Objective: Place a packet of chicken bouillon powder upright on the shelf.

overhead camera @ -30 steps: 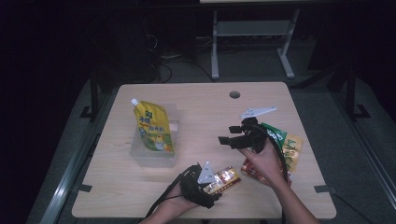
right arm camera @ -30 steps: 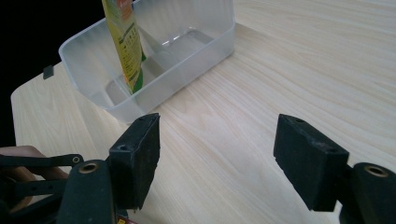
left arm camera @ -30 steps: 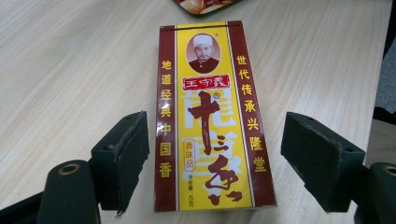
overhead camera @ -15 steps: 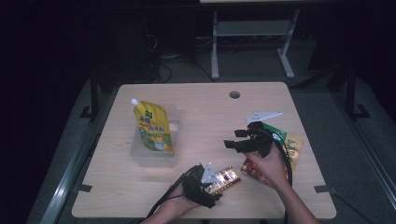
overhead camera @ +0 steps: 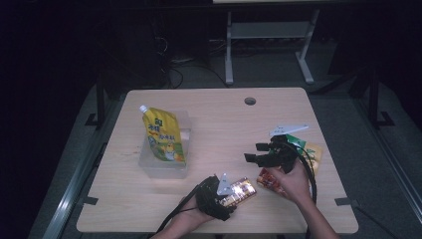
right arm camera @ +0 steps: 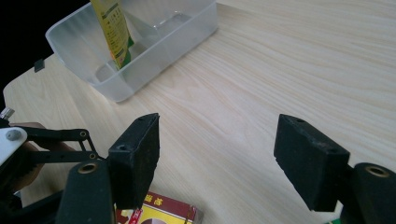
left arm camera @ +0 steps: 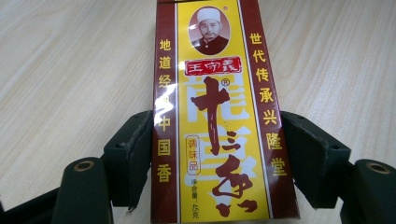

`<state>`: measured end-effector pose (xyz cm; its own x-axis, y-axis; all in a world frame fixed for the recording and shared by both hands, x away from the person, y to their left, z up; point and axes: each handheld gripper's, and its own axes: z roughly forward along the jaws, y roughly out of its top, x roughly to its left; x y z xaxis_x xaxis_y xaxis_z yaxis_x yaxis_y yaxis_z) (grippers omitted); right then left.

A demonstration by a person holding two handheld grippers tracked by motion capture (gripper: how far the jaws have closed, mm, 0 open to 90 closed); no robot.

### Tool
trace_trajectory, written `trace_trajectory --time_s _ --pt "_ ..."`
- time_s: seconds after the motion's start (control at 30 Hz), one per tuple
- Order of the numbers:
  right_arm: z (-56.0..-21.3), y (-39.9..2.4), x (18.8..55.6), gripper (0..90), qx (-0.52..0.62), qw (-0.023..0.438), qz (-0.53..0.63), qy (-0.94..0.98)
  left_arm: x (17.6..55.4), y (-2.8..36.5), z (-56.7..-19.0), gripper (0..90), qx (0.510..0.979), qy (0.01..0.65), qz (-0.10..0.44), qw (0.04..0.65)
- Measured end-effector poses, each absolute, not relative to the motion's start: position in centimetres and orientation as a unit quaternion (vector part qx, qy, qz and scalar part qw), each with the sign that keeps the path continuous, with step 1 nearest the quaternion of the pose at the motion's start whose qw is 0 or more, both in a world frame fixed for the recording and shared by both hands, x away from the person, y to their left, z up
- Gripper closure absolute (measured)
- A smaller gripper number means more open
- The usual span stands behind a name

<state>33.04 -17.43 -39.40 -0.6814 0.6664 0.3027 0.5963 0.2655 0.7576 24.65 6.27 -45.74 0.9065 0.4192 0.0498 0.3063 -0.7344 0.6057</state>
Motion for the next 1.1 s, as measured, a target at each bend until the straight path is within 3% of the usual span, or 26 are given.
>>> trace_trajectory --time_s 1.1 --pt "-41.5 -18.1 32.1 30.2 0.415 0.016 0.452 0.79 24.6 6.4 -45.9 31.7 0.922 0.217 0.086 0.31"
